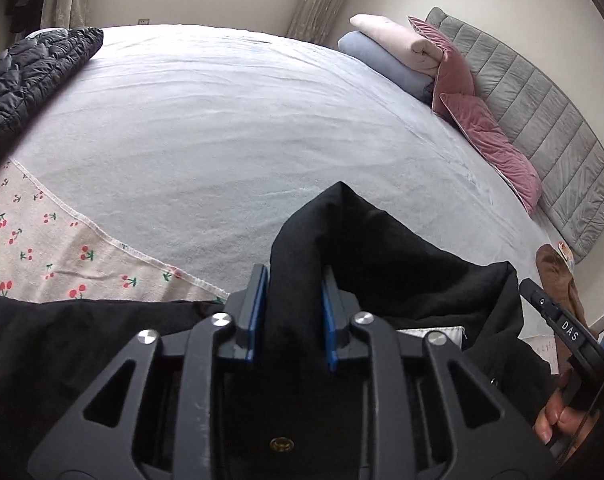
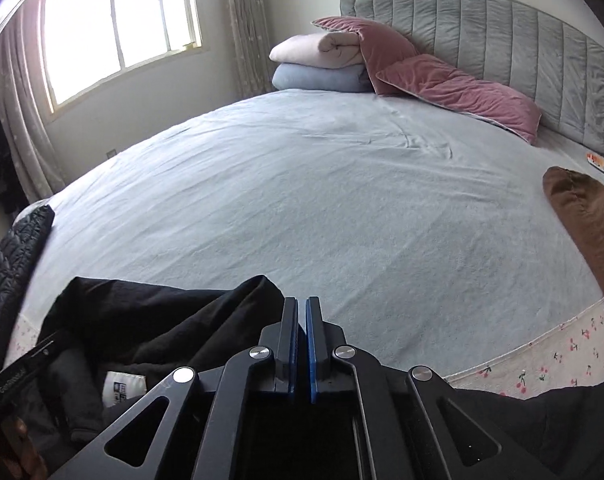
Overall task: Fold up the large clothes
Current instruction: 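Grasp the coat collar with both grippers and pull it straight, then open both grippers and release the collar onto the bed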
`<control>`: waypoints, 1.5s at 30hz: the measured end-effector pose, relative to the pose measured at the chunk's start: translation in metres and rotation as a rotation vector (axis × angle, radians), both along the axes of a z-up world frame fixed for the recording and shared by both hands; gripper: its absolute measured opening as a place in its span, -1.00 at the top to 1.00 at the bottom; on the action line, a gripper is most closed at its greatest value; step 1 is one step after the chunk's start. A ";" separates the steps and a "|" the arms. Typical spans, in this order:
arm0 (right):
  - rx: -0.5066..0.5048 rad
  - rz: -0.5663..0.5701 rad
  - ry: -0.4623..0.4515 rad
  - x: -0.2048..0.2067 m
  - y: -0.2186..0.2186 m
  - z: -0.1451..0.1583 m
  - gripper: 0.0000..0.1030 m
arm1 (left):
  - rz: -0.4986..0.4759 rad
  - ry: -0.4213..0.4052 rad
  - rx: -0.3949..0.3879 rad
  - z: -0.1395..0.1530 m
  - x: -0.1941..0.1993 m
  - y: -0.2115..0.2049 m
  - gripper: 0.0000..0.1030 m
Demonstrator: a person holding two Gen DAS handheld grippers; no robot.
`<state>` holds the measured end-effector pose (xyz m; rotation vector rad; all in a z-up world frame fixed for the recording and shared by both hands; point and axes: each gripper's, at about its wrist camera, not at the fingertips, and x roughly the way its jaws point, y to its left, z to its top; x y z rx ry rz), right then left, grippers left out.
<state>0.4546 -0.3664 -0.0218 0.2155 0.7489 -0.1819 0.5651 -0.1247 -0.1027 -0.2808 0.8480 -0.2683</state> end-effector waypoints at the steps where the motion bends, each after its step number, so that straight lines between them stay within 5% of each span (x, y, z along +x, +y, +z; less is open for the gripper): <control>1: 0.007 0.022 -0.005 -0.005 0.003 0.003 0.63 | -0.016 -0.010 -0.017 0.004 -0.003 0.008 0.15; 4: 0.051 0.079 0.007 -0.013 0.005 0.008 0.03 | -0.053 -0.054 0.006 0.031 -0.011 0.027 0.11; 6: 0.086 0.116 0.032 -0.009 0.014 0.004 -0.06 | -0.095 -0.034 0.019 0.038 -0.008 0.027 0.04; 9: 0.103 0.124 0.079 0.003 0.022 -0.013 -0.05 | -0.169 0.058 0.028 0.026 0.001 0.019 -0.06; 11: 0.027 0.088 0.112 0.008 0.024 -0.027 0.35 | -0.190 0.135 0.043 0.011 0.002 0.010 -0.07; 13: -0.068 -0.002 0.130 0.010 0.010 -0.040 0.39 | -0.180 0.104 0.007 0.014 -0.010 0.010 -0.05; 16: 0.058 -0.048 0.095 -0.004 -0.015 -0.040 0.29 | -0.225 0.049 0.010 0.025 -0.029 0.010 -0.05; 21: 0.121 0.107 -0.015 -0.051 0.002 -0.010 0.28 | -0.298 -0.025 0.035 0.032 -0.055 0.000 -0.05; 27: 0.162 0.155 0.138 -0.033 0.023 -0.068 0.28 | -0.360 -0.009 0.104 -0.010 -0.056 -0.032 -0.26; 33: 0.275 0.149 0.087 -0.073 0.003 -0.036 -0.13 | -0.388 0.087 0.000 0.025 -0.090 -0.009 -0.56; 40: 0.227 0.136 0.037 -0.157 -0.034 0.017 -0.46 | -0.384 -0.009 0.154 0.066 -0.182 -0.006 -0.70; 45: 0.246 0.059 0.023 -0.217 -0.074 0.048 -0.47 | -0.373 0.048 0.166 0.088 -0.229 -0.002 -0.73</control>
